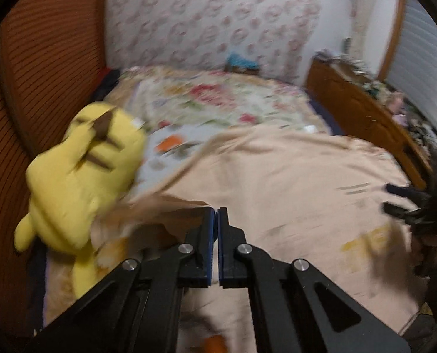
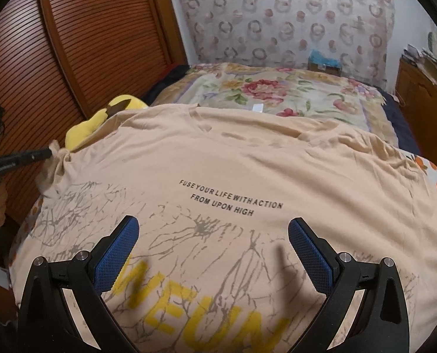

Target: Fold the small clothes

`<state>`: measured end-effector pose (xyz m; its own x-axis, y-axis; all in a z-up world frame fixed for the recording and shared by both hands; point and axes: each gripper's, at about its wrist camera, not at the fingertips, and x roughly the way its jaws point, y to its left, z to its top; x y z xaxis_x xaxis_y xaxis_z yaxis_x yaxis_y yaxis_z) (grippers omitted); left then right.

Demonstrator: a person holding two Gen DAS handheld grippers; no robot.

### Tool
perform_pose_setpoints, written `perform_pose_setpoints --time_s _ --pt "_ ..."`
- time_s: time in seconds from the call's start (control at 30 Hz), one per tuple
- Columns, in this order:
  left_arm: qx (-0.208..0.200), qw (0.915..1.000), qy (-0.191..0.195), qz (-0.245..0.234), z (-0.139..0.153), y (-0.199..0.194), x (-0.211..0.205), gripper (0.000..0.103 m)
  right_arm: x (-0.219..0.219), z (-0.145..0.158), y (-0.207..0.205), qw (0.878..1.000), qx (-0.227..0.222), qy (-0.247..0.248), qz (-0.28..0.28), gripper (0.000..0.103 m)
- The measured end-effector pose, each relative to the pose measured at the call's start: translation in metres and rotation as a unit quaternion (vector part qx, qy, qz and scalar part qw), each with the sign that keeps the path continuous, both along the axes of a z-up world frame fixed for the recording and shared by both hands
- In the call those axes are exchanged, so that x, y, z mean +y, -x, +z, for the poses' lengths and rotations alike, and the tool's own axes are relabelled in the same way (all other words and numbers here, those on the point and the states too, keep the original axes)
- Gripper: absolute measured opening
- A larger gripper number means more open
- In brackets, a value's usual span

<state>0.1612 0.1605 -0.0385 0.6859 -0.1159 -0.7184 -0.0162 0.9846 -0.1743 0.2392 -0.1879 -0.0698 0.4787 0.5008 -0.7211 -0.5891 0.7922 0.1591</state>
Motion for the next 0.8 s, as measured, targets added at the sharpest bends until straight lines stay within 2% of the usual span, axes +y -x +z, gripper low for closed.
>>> perform_pose_setpoints --time_s 0.2,0.37,0.47,0.5,0.57,0.63,0.7,0.8 --pt "-0.028 0.9952 0.002 -0.094 0.031 -0.014 -0.071 0.0 -0.014 0.009 0.007 1.0 -0.014 0.0 -0.012 0.103" --pt "-0.034 0.9918 -0.01 -0.123 0.038 -0.019 -0.096 0.0 -0.026 0.014 0.01 1.0 -0.017 0.002 -0.022 0.103" --pt "-0.028 0.9926 -0.011 -0.118 0.037 -0.021 -0.093 0.015 -0.031 0.016 0.01 0.999 -0.018 0.003 -0.028 0.103" --pt "-0.026 0.9932 -0.008 -0.113 0.036 -0.02 -0.091 0.025 -0.032 0.016 0.01 0.999 -0.018 0.003 -0.029 0.103" --pt "-0.021 0.9953 -0.006 -0.094 0.032 -0.019 -0.08 0.038 -0.033 0.015 0.008 0.999 -0.015 0.001 -0.032 0.103" --pt "-0.018 0.9966 -0.01 -0.08 0.023 -0.018 -0.073 0.04 -0.031 0.013 0.007 0.999 -0.014 0.0 -0.029 0.103" --pt "-0.004 0.9982 -0.018 -0.057 0.012 -0.015 -0.06 0.053 -0.023 0.012 0.007 1.0 -0.014 0.001 -0.018 0.101" --pt "0.01 0.9991 -0.02 -0.035 -0.008 -0.008 -0.041 0.055 -0.005 0.012 0.008 1.0 -0.014 0.003 0.011 0.095"
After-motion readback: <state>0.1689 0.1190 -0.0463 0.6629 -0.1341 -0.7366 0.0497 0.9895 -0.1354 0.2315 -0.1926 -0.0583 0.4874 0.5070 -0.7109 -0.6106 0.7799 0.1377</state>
